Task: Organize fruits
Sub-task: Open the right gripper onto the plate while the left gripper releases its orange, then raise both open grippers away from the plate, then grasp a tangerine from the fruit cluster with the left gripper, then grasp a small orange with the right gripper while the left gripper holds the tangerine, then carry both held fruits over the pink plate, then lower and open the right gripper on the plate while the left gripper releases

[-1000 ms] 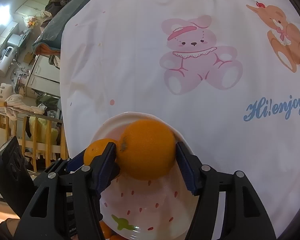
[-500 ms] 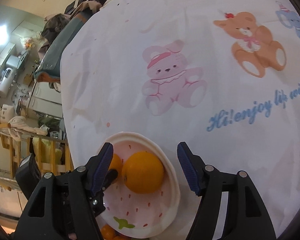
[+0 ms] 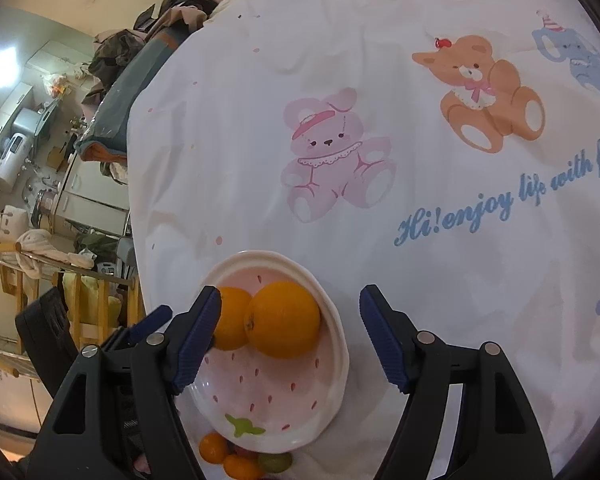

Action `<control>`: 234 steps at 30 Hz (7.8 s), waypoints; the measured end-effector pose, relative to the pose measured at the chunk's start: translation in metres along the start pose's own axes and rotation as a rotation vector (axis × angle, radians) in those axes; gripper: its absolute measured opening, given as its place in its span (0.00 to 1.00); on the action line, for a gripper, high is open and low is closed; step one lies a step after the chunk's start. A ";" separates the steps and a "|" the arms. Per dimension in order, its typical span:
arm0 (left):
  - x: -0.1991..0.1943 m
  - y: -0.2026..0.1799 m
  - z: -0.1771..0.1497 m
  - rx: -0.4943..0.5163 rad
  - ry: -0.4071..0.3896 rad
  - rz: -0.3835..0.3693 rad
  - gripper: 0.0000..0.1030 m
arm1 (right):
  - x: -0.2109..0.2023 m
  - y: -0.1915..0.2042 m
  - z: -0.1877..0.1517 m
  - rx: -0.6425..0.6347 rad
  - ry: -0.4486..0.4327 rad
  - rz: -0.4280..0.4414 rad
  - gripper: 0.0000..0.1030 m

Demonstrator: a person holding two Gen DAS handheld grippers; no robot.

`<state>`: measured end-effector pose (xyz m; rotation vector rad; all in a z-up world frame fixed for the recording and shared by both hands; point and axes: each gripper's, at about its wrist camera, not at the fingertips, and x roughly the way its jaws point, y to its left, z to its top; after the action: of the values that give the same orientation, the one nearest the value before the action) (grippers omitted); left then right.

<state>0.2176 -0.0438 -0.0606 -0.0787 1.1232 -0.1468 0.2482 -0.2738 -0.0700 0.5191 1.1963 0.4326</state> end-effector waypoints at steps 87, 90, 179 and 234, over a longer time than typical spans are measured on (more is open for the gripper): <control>-0.077 0.033 -0.111 -0.160 0.058 0.057 0.95 | -0.076 0.002 -0.178 0.052 -0.103 -0.175 0.95; -0.062 0.031 -0.119 -0.165 0.142 0.044 0.84 | -0.072 0.001 -0.177 0.058 -0.091 -0.170 0.95; -0.105 0.020 -0.120 -0.038 -0.015 0.208 0.34 | -0.109 0.011 -0.169 -0.013 -0.103 -0.025 0.44; 0.003 0.013 -0.028 -0.015 0.174 0.116 0.36 | 0.052 0.056 0.008 -0.199 0.076 0.053 0.44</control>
<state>0.1947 -0.0307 -0.0767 -0.0139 1.2990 -0.0422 0.2697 -0.1997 -0.0740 0.3658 1.1993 0.6138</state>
